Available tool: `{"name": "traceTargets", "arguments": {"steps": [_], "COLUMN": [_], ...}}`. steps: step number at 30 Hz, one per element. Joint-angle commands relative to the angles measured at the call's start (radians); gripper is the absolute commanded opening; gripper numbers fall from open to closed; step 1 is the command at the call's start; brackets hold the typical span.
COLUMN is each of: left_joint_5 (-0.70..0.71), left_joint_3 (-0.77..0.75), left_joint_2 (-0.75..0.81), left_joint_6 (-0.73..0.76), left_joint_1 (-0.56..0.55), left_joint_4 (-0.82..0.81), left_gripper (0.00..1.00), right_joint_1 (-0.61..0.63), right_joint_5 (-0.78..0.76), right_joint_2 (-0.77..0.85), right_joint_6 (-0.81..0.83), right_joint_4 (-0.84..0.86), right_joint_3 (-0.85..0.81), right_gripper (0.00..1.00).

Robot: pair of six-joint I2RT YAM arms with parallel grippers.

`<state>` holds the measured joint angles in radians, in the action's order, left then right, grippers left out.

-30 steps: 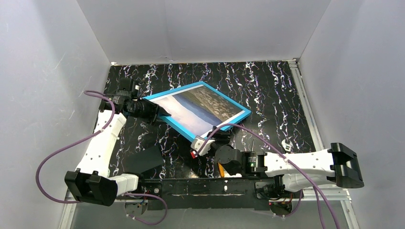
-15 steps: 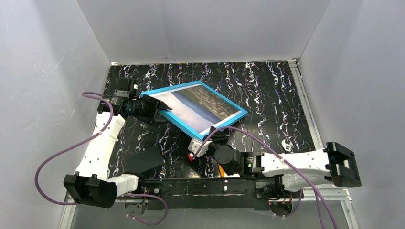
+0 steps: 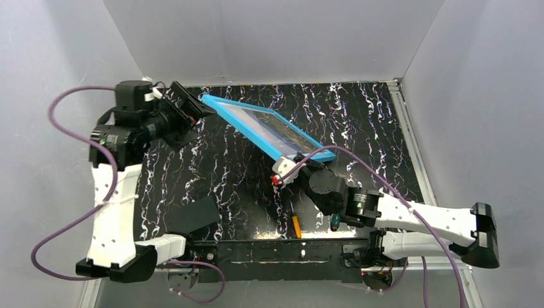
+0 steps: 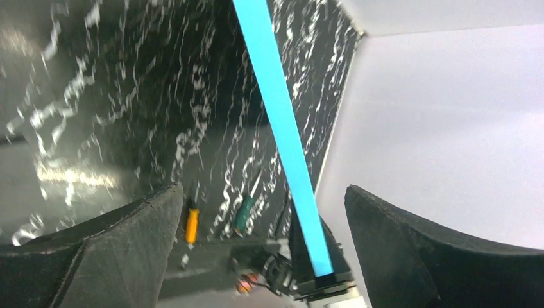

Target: Take the photo out of the frame

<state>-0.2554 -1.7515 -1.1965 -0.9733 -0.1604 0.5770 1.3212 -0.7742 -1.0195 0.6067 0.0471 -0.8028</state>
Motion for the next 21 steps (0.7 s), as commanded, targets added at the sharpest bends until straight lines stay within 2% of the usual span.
{"name": "traceTargets", "arguments": {"steps": [1,6,10,14,18,21], "left_joint_5": [0.123,0.14,0.136,0.171,0.114,0.106], "left_joint_3": [-0.183,-0.224,-0.178,-0.067,0.156,0.235], "left_joint_2": [-0.006,-0.003,0.024,0.063,0.108,0.128], "left_joint_6": [0.224,0.262,0.279,0.332,0.322,0.322], "left_joint_1": [0.0,-0.001,-0.004,-0.067,-0.165,-0.191], "left_joint_4": [0.131,0.155,0.165,0.177,0.114,0.102], "left_gripper": [0.98,0.98,0.98,0.98,0.98,0.98], "right_joint_1": [-0.049,-0.167,-0.282,-0.453,-0.677,-0.779], "right_joint_5": [0.031,0.184,0.338,0.434,0.4,0.369], "right_joint_2": [0.047,0.023,-0.006,-0.086,0.015,0.12], "right_joint_6": [-0.099,-0.274,-0.413,-0.648,-1.008,-1.271], "right_joint_4": [-0.018,-0.084,-0.12,-0.279,-0.314,-0.231], "right_joint_3": [-0.154,-0.281,-0.373,-0.539,-0.436,-0.204], "right_gripper": [0.01,0.01,0.01,0.01,0.01,0.01]}}
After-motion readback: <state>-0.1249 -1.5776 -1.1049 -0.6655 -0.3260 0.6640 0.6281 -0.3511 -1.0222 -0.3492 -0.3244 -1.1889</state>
